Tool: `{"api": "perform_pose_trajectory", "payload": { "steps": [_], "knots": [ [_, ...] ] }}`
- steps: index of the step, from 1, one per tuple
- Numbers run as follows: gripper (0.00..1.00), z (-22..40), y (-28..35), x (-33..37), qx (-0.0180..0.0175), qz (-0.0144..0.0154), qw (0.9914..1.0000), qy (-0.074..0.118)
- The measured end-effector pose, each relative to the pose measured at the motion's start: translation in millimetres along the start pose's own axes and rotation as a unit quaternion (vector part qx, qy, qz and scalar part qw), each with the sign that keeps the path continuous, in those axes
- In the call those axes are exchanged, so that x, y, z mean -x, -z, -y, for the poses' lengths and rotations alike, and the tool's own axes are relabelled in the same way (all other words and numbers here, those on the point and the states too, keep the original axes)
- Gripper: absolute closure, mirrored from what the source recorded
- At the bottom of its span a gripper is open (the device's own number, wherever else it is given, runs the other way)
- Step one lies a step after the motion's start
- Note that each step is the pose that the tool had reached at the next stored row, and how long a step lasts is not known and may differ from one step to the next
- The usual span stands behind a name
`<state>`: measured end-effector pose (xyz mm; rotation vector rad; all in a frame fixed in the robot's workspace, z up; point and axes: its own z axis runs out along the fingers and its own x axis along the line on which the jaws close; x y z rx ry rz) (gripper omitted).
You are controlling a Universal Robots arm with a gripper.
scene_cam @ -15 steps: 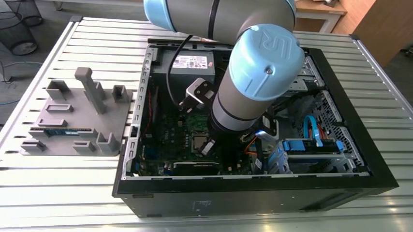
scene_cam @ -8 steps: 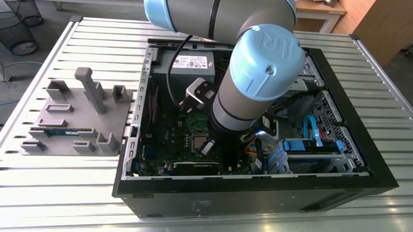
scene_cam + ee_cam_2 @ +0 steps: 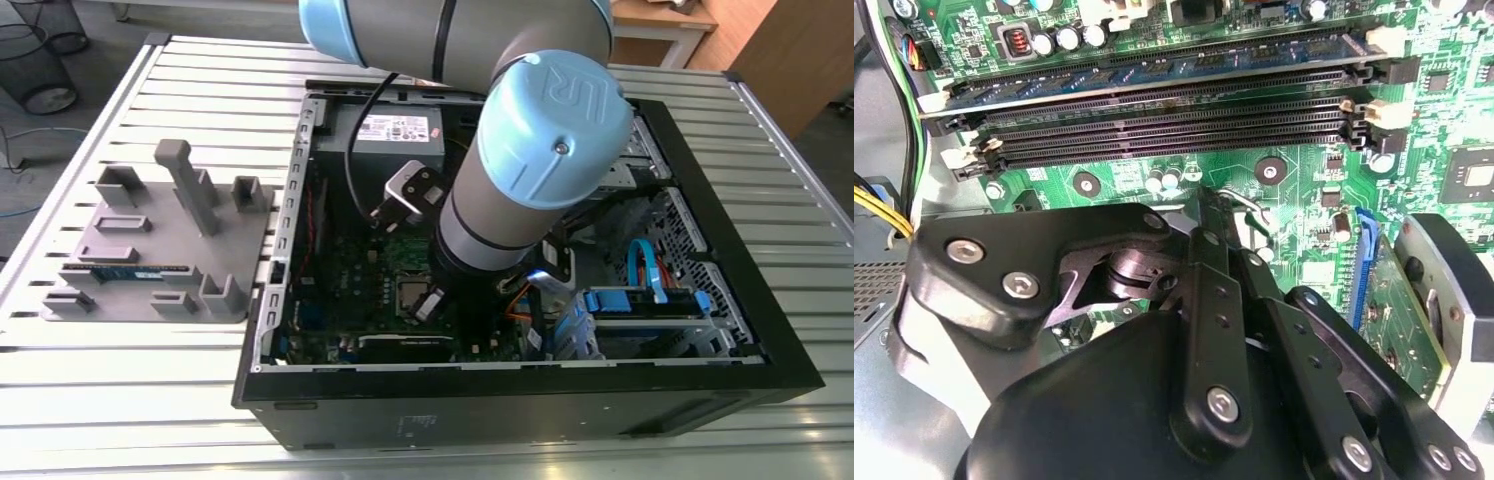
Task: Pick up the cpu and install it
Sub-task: 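Install the first cpu locking lever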
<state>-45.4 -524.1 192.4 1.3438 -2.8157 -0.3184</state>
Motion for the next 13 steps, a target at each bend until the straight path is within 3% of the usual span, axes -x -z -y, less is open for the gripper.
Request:
{"api": "perform_pose_trajectory", "payload": {
  "steps": [6, 13],
  "knots": [
    [0.89, 1.9, 0.1, 1.5, 0.0015, 0.0003, 0.99998, 0.006],
    [0.89, 4.4, -2.0, 3.0, 0.0028, -0.0027, 0.99977, 0.021]
  ]
}}
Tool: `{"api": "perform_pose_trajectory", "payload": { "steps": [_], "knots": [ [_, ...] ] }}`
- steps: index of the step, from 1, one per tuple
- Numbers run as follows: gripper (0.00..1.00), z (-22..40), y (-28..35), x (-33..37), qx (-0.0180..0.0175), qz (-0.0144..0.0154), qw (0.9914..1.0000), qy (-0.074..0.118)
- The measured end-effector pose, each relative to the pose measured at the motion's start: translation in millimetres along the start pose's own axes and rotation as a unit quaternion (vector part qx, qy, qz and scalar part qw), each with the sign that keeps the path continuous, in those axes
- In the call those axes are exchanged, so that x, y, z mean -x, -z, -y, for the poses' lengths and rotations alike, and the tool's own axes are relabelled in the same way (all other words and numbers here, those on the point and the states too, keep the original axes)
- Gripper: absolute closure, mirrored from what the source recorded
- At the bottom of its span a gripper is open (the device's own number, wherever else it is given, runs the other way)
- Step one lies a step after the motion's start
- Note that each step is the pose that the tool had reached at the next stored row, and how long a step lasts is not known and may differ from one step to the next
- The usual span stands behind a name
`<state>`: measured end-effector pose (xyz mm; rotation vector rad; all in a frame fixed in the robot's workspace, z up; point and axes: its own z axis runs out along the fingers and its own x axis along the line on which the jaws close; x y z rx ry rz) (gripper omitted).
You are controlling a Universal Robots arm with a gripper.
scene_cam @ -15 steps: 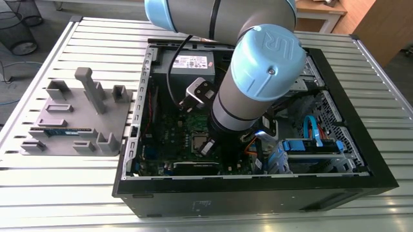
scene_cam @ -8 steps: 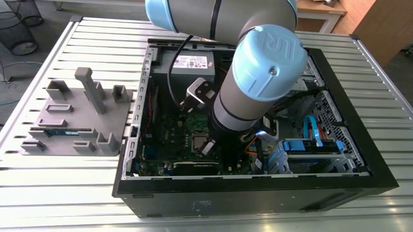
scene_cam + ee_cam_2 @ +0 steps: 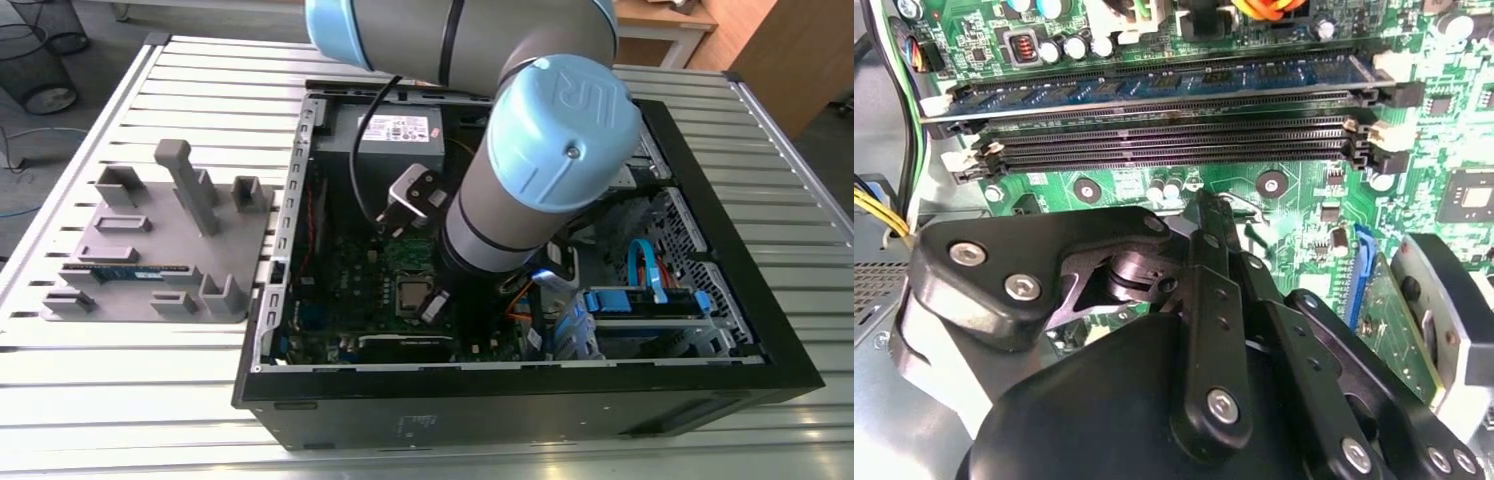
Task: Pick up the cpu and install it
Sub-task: 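Install the first cpu locking lever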
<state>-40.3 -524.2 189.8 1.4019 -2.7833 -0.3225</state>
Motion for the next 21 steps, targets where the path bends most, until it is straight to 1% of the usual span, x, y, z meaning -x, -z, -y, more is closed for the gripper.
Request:
{"api": "perform_pose_trajectory", "payload": {
  "steps": [7, 11, 15, 21],
  "knots": [
    [0.89, 0.4, -1.3, -0.1, 0.001, -0.0022, 0.99993, 0.011],
    [0.89, 0.5, -2.2, -0.1, 0.0019, -0.0042, 0.99975, 0.022],
    [0.89, 0.8, -3.1, -0.2, 0.0029, -0.0068, 0.99938, 0.034],
    [0.89, 1.3, -3.9, 0.0, 0.0037, -0.0082, 0.99906, 0.042]
  ]
}}
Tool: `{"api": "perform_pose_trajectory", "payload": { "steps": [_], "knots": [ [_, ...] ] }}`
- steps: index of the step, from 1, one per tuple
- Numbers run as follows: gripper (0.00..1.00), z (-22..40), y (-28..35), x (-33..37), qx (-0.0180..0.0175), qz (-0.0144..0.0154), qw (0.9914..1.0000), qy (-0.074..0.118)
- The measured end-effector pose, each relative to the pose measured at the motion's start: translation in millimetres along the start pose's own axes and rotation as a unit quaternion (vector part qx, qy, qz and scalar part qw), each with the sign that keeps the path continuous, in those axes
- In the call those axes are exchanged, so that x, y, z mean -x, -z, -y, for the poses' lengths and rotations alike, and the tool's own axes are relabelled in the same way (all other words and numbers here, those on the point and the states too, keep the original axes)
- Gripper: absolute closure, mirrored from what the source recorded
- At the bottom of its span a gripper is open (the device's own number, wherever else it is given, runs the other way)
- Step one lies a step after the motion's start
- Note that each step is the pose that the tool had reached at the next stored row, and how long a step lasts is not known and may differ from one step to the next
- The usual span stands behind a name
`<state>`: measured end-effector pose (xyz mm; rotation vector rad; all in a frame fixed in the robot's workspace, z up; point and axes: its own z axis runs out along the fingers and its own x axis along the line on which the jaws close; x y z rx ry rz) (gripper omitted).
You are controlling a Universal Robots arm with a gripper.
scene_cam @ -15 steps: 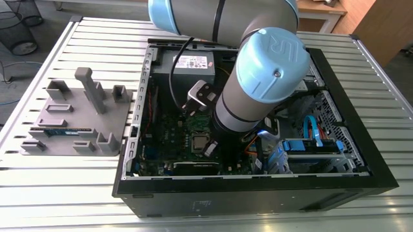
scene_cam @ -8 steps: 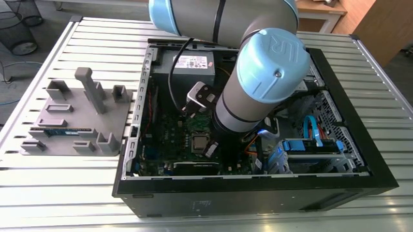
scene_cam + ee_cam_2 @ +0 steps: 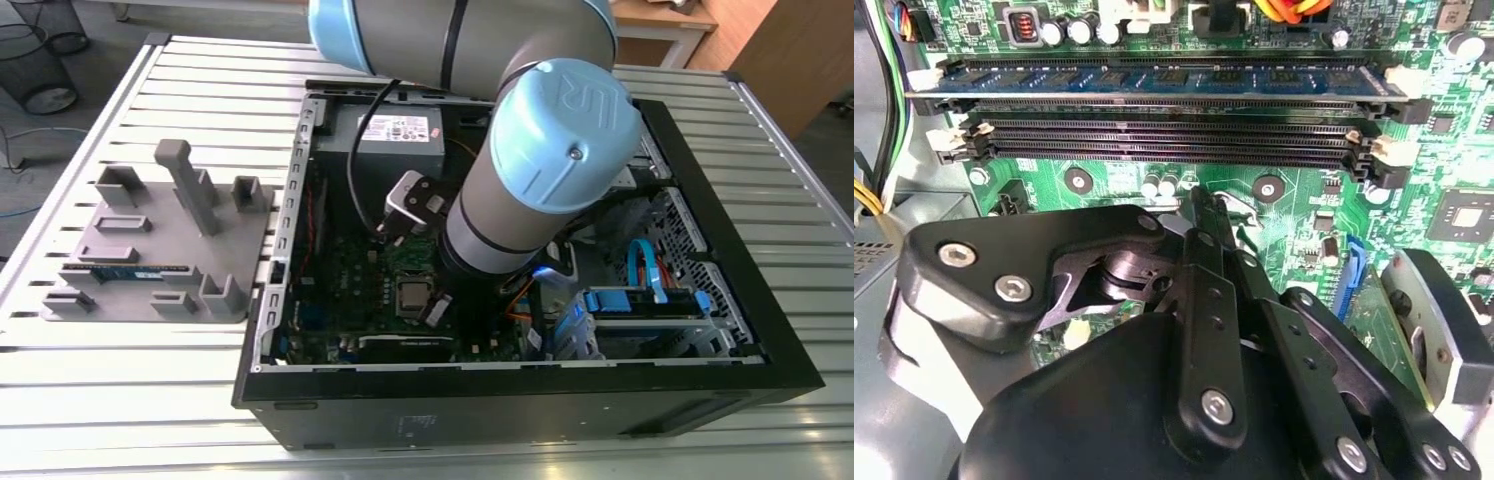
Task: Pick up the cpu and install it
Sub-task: 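Install the first cpu locking lever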
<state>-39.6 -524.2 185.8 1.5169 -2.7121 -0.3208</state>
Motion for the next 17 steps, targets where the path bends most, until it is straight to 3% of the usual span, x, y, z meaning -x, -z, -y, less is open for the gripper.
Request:
{"api": "perform_pose_trajectory", "payload": {
  "steps": [6, 17],
  "knots": [
    [0.89, 2.3, 0.2, 1.5, 0.0011, -0.0006, 0.99996, 0.008],
    [0.89, -0.1, -0.1, -0.1, 0.0013, -0.0004, 0.99996, 0.009]
  ]
}}
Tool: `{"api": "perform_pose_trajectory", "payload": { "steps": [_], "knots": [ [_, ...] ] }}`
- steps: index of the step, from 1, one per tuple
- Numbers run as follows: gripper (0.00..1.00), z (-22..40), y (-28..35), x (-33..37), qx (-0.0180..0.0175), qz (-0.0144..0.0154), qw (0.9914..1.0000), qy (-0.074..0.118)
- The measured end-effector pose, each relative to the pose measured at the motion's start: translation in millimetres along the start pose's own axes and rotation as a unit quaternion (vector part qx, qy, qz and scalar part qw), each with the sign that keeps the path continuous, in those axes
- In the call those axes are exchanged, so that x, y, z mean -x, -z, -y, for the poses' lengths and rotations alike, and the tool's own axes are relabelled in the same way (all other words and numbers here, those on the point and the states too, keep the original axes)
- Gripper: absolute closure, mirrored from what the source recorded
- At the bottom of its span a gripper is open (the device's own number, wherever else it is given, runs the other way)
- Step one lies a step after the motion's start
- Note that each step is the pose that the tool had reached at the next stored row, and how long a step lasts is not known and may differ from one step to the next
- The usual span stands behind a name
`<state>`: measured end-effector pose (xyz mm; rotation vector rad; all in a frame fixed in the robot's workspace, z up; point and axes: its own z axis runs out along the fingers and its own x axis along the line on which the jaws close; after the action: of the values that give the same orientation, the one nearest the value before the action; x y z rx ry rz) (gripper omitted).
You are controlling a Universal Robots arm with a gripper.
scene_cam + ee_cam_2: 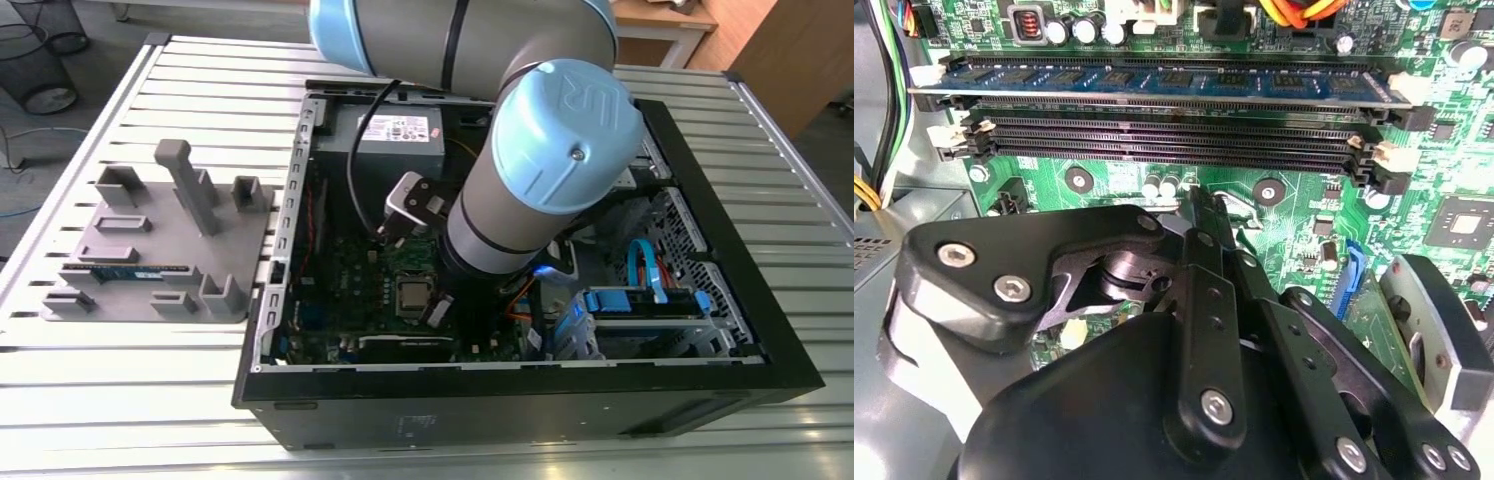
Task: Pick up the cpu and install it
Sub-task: 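Install the first cpu locking lever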
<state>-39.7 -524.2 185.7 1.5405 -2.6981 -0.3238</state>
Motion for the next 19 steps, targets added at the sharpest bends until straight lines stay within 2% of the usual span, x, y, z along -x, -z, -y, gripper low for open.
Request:
{"api": "perform_pose_trajectory", "payload": {
  "steps": [14, 19],
  "knots": [
    [0.89, 1.0, 0.4, -2.1, -0.0001, 0.0, 1.0, 0.0],
    [0.89, 1.0, 0.3, -2.2, -0.002, 0.0031, 0.9998, -0.02]
  ]
}}
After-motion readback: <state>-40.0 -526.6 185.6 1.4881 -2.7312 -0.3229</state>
